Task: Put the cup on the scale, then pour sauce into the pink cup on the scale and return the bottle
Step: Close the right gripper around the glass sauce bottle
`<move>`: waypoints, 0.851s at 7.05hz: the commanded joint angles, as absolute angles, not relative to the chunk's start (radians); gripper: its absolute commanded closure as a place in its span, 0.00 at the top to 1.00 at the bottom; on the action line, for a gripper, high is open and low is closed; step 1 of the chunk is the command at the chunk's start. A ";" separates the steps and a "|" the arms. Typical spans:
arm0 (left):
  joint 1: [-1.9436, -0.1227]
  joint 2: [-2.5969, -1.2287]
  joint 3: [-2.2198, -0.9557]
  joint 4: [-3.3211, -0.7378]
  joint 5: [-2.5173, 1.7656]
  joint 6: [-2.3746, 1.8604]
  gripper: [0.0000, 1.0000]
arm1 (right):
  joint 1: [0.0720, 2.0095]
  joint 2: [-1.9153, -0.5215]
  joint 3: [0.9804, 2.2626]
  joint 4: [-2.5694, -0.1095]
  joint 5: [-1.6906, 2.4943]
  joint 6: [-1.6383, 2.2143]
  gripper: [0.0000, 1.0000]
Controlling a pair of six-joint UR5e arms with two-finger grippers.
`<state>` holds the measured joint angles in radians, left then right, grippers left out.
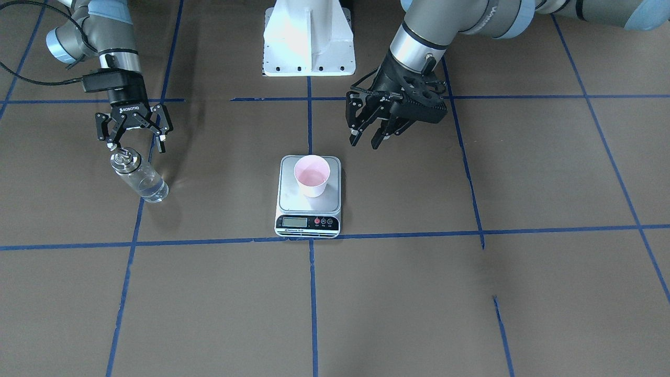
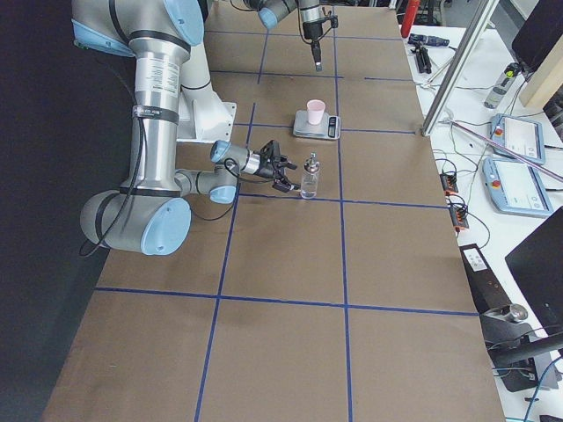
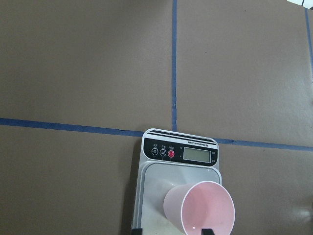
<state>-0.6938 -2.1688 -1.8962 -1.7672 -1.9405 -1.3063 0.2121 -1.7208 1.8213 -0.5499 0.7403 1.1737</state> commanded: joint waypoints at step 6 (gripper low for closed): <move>-0.693 -2.164 -1.896 -1.767 -1.939 -1.304 0.50 | 0.279 -1.646 1.758 -0.589 0.752 1.160 0.99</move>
